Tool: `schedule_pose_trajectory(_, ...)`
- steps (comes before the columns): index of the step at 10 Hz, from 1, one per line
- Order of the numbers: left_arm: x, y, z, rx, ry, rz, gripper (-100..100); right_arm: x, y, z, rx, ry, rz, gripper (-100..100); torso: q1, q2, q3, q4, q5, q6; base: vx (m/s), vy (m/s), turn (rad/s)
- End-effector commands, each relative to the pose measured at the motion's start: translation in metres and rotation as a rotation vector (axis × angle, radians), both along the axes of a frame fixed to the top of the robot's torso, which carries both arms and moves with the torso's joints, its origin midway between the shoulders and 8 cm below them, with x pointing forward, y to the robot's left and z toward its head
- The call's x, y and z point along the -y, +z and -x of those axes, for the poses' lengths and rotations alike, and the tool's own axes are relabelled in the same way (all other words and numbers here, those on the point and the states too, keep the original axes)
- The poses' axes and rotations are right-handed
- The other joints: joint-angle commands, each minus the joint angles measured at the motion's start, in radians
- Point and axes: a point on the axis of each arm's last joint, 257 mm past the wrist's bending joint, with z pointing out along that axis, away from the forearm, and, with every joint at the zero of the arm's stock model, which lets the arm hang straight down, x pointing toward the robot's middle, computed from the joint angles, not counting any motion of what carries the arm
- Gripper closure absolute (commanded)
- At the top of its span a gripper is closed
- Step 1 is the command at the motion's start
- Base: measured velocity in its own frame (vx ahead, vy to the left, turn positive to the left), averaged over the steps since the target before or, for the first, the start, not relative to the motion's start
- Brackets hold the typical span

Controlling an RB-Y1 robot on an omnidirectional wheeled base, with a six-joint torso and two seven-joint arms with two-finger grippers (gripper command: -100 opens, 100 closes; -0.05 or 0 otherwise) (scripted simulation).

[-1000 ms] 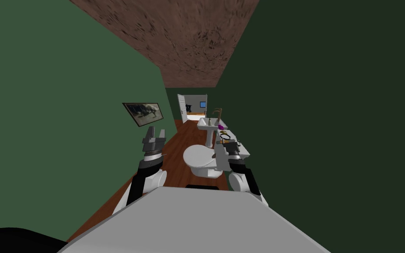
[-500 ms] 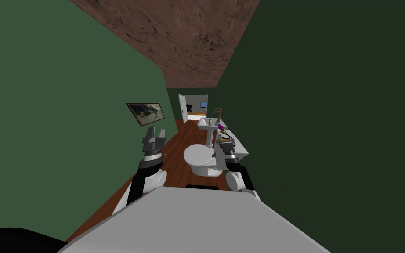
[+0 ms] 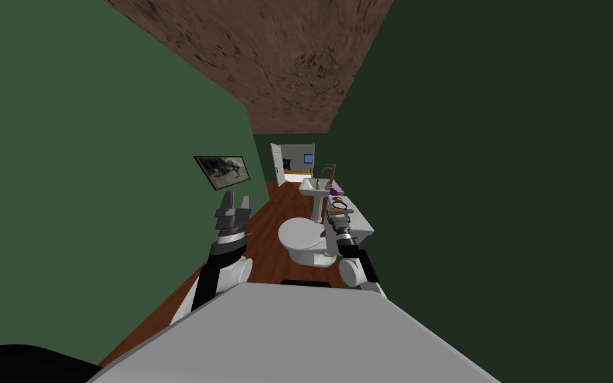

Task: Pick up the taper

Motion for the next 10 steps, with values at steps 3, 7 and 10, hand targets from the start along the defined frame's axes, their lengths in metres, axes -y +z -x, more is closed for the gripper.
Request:
schedule_pose_trajectory(3,0.0,0.0,0.0,0.0,0.0,0.0,0,-0.019,-0.025,-0.009,-0.076,0.094,-0.173,-100,0.0,0.0,0.0,0.0,0.0,0.0,-0.018,-0.018,0.007)
schedule_pose_trajectory(7,0.0,0.0,0.0,0.0,0.0,0.0,0,-0.036,-0.047,-0.016,-0.153,0.178,-0.357,-100,-0.001,0.0,0.0,0.0,0.0,0.0,-0.012,-0.02,-0.001)
schedule_pose_trajectory(10,0.0,0.0,0.0,0.0,0.0,0.0,0,-0.044,-0.058,-0.019,-0.193,0.22,-0.473,-100,-0.001,-0.001,0.0,0.0,0.0,0.0,-0.002,-0.02,-0.005)
